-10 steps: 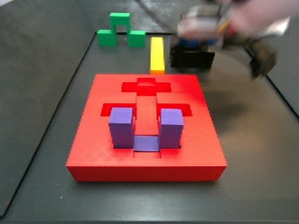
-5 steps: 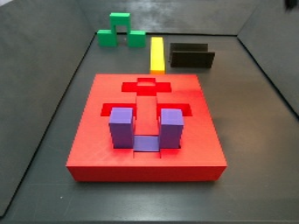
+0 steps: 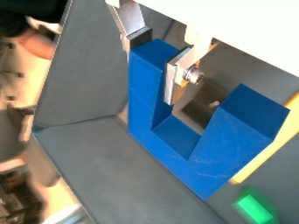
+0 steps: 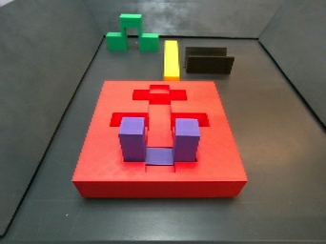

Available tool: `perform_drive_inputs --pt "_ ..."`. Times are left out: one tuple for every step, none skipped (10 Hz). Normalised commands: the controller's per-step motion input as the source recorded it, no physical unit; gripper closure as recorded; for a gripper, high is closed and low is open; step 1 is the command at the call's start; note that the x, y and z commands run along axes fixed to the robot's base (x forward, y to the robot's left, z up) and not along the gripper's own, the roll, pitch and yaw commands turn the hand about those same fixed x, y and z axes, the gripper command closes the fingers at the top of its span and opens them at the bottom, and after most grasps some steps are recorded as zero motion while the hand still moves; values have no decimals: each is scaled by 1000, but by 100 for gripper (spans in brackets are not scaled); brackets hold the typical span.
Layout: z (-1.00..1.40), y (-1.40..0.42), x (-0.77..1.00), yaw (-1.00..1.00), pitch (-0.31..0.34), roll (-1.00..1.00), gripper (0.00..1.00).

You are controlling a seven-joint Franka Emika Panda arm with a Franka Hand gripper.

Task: Pick up the blue object. Move up. Place the blue object on the fixture. Regrasp the blue object. Move to above the board. Insert the blue object.
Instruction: Move to above the board.

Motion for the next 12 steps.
perform_drive_inputs --pt "293 -1400 -1269 -59 -11 -1000 100" --pt "306 -1400 -1340 -53 -35 -1000 100" --pt "265 -1358 -1400 -47 -50 -1000 100" --pt "253 -1320 -1400 -45 -57 -1000 100" --pt "158 -866 -943 -41 -56 -1000 100" --pt "102 -588 -662 -43 -52 -1000 100" --pt "44 -265 -295 -54 -32 -1000 100" --pt "39 -146 -170 -55 -32 -1000 100" --pt "7 -43 -113 -52 -44 -1000 100" --pt "8 -17 -94 -54 -53 -1000 100" --pt "5 9 -75 -33 -49 -724 100" --pt "-2 11 -57 -24 -46 -502 100"
